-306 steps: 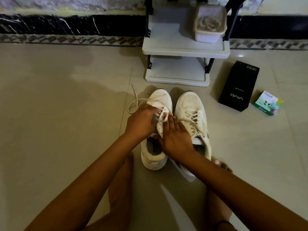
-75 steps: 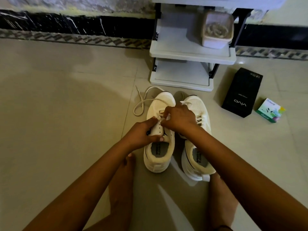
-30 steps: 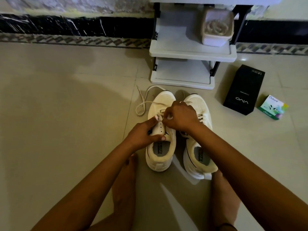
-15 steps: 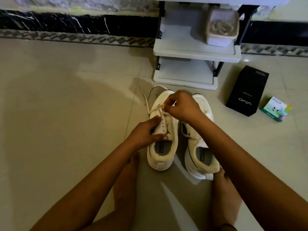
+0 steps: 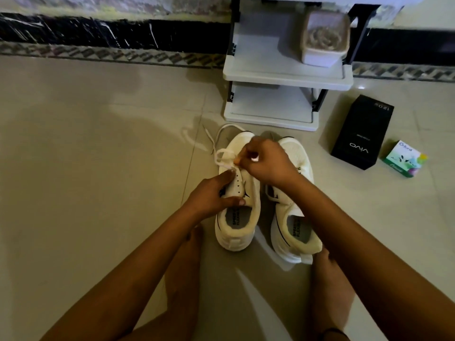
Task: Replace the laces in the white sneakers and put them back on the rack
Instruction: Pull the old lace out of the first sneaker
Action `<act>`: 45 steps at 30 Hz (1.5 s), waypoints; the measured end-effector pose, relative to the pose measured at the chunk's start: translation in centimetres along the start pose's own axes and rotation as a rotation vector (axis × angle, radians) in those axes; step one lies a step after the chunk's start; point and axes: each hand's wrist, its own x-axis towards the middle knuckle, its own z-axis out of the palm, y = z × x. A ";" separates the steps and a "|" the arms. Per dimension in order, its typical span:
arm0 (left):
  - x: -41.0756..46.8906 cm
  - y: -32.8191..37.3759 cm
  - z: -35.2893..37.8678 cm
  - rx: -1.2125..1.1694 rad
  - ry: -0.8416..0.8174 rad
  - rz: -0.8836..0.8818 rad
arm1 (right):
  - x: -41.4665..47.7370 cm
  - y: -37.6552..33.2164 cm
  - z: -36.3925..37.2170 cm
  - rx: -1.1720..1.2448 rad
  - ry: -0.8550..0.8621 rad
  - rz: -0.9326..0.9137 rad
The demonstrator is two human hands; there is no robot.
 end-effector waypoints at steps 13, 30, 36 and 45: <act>-0.3 0.5 0.1 -0.028 0.040 0.028 | -0.4 1.1 1.7 -0.673 -0.047 0.037; -0.2 0.3 0.2 -0.022 0.026 0.003 | -1.0 2.1 2.2 -0.455 -0.096 0.159; -0.3 0.3 0.1 -0.033 0.017 0.000 | -0.9 1.5 1.9 -0.401 0.064 0.069; -0.3 0.4 0.1 -0.016 0.019 0.011 | -0.8 1.2 1.2 -0.348 -0.166 0.143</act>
